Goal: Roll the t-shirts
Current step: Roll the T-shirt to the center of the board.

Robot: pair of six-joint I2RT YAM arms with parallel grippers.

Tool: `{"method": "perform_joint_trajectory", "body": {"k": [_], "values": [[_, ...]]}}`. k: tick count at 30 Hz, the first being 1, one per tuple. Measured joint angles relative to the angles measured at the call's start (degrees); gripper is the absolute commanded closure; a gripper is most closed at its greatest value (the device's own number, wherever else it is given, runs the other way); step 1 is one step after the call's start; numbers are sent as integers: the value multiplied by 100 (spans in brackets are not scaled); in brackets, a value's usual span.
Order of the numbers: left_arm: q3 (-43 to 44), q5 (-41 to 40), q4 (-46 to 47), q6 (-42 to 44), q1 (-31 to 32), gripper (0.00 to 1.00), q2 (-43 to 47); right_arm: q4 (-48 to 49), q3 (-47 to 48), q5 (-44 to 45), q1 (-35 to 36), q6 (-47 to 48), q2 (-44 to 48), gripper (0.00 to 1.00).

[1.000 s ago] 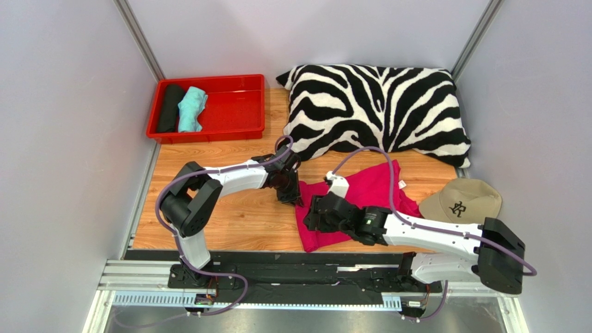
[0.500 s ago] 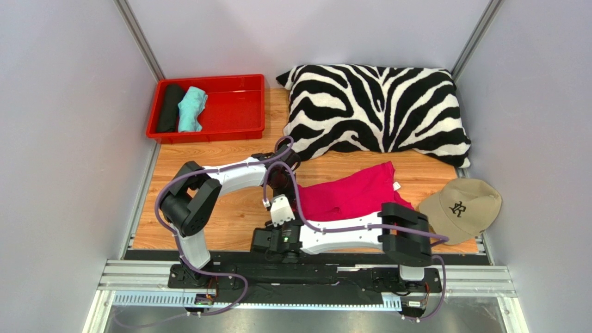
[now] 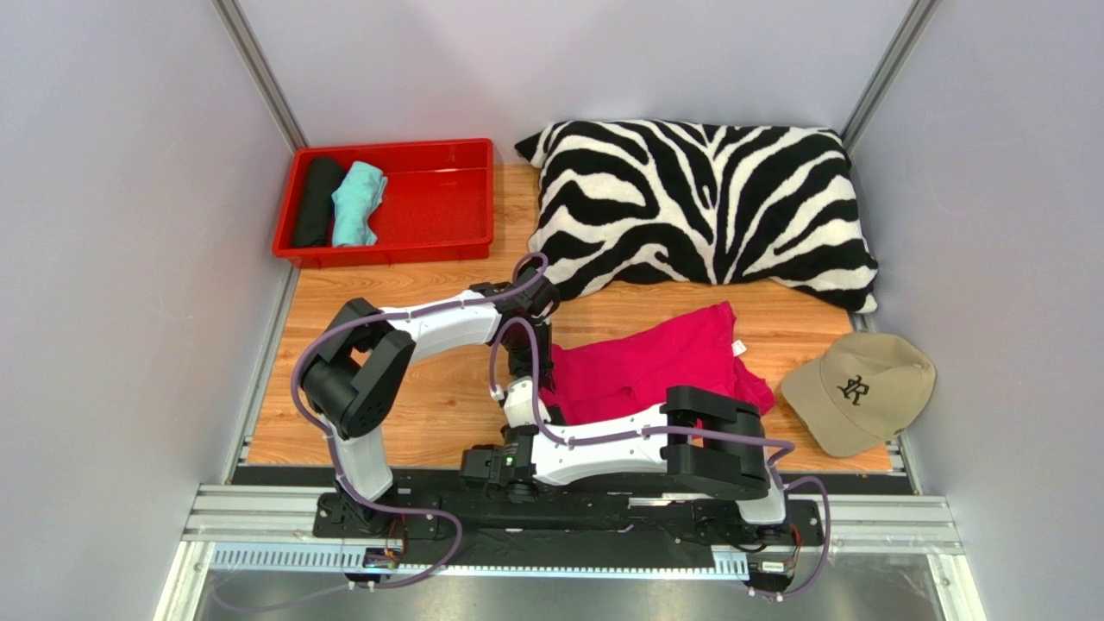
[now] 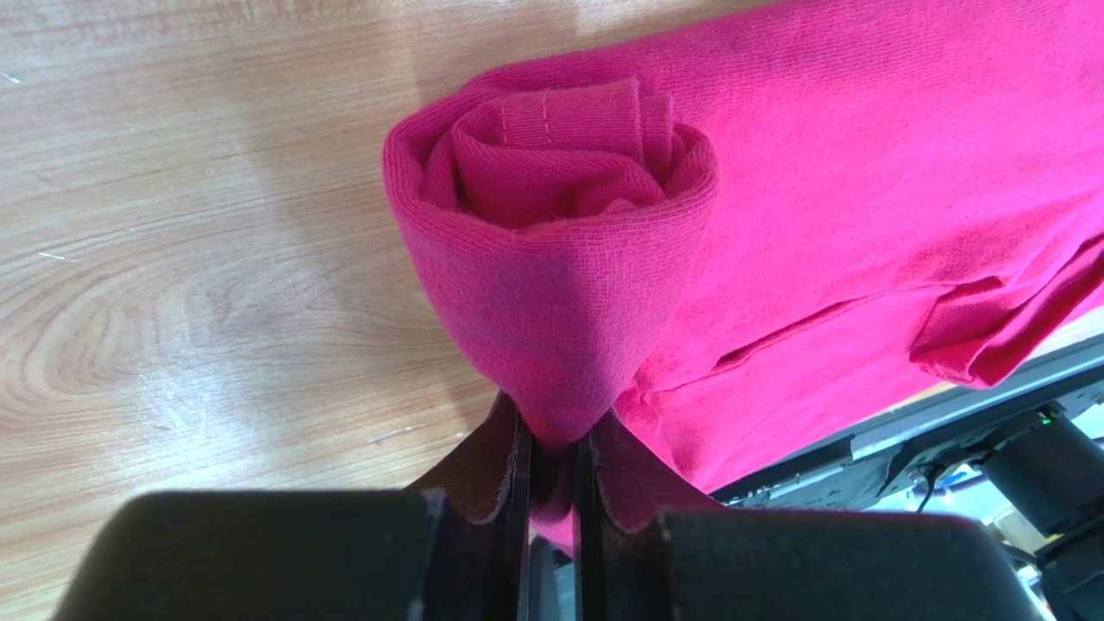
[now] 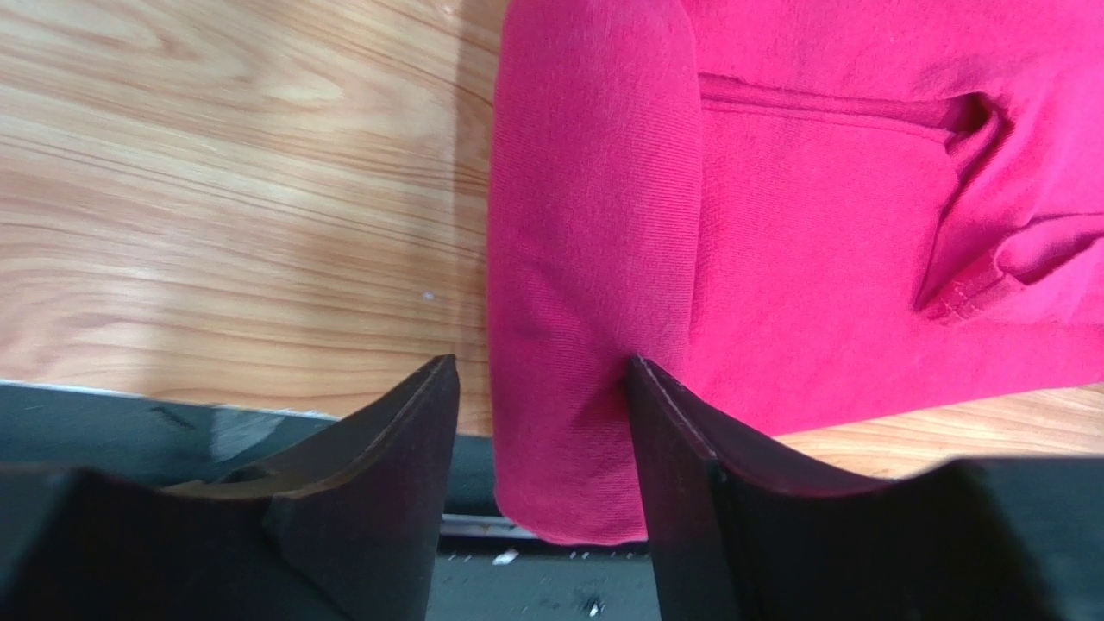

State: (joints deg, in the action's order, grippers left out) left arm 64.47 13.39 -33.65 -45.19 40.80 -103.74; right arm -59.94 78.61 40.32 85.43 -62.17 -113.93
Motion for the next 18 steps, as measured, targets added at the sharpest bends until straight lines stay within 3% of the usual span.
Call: {"method": "perform_joint_trajectory", "body": {"k": [6,13,18], "values": [[0,44,4,87,-22,71,0,529,-682,-22,-79,114,367,63],[-2,221,20,328,-160,41,0,1467,-1639,-302,-258,332,1261,66],[-2,437,68,507,-337,37,129,2813,-2861,-916,-568,540,2402,66]]}}
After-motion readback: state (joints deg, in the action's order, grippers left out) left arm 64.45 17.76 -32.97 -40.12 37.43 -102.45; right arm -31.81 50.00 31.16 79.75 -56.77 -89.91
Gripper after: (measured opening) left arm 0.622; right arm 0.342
